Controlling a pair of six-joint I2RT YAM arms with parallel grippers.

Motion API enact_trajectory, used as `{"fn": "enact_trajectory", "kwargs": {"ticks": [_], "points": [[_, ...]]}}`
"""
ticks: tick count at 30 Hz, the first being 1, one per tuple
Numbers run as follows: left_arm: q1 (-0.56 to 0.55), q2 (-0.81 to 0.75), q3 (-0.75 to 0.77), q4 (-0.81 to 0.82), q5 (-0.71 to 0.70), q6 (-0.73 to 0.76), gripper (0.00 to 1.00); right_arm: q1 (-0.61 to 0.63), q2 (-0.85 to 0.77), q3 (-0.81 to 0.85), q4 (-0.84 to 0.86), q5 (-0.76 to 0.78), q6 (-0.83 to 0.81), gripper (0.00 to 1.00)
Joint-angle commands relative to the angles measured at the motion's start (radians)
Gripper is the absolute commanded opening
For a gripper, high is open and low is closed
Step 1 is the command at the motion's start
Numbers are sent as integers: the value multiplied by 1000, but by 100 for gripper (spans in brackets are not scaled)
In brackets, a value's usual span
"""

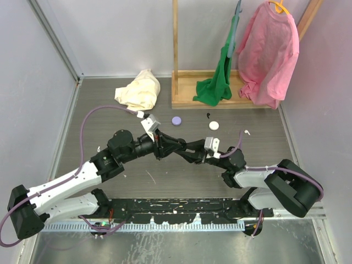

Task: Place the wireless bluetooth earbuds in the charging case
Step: Place the earbud in the charging case.

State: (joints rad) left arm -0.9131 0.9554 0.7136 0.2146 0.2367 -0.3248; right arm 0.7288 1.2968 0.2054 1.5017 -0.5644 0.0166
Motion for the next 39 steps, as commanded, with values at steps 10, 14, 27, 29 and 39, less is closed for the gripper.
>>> {"fn": "enact_trajectory", "kwargs": {"ticks": [10,14,27,29,39], "points": [[-30,-57,-46,138,-36,51,22,-3,-30,17,139,-49,-126,1],[-33,-67,-73,172,-41,67,22,-2,-39,23,139,-48,-113,1],[-37,-48,-84,227,-52,80,22,-2,-47,30,140,-46,-88,1],[-38,-45,-86,233,-55,79,22,-3,-46,29,139,-46,-88,1],[-51,-19,-93,238,-71,93,21,-3,-52,26,139,-37,-90,1]]}}
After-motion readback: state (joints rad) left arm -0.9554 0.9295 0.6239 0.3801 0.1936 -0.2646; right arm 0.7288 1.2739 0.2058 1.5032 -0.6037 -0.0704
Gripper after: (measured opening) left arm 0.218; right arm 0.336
